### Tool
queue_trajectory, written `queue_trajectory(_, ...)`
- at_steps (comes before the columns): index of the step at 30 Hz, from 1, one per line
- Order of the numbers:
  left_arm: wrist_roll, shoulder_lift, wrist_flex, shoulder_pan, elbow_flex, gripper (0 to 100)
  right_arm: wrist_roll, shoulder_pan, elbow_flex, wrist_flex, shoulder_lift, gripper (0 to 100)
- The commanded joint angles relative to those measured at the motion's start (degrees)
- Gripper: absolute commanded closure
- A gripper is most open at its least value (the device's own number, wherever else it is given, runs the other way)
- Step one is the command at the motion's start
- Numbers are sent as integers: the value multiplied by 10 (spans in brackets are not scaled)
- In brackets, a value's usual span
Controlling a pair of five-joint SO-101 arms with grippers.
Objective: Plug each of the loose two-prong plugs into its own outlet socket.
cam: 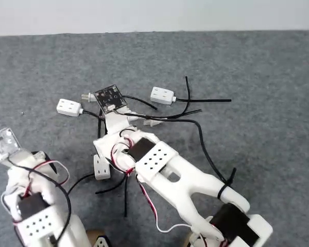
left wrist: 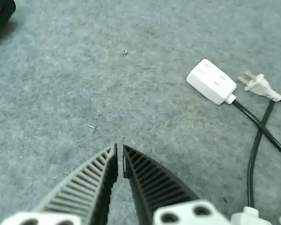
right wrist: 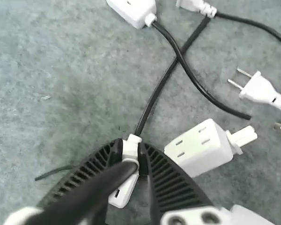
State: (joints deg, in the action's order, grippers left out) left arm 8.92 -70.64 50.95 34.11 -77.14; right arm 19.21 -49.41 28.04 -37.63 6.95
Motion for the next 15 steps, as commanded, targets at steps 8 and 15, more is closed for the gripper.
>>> queue_trajectory(8,4,234,-49,19,127,984,25,-30,-37,-10,-9,991)
queue_trajectory(15,4,318,-49,19,169,984,27,-29,-36,-22,-44,991)
